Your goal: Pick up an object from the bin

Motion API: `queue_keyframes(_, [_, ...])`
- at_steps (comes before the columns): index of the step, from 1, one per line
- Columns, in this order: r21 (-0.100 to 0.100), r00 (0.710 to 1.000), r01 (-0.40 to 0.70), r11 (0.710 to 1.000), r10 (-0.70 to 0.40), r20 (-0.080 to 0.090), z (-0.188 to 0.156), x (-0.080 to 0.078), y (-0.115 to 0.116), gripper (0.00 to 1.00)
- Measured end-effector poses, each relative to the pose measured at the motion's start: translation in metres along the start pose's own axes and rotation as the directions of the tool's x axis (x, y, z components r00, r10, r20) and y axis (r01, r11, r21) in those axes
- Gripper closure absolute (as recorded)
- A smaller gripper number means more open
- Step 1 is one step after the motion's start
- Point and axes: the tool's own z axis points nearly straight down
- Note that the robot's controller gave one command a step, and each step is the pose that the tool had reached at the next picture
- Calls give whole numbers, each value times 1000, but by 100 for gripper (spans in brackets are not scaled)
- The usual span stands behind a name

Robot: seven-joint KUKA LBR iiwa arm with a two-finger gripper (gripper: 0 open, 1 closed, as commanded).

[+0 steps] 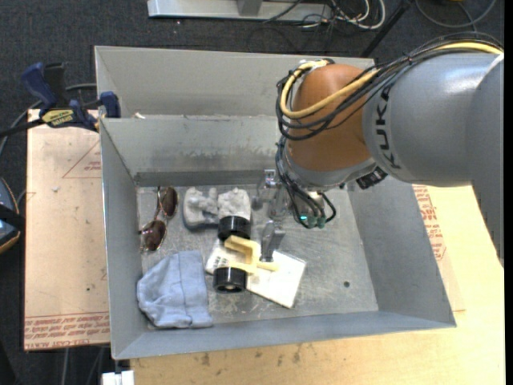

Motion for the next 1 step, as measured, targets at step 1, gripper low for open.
queue_keyframes(1, [0, 1000, -1, 1000, 1, 7, -4, -2, 0, 0])
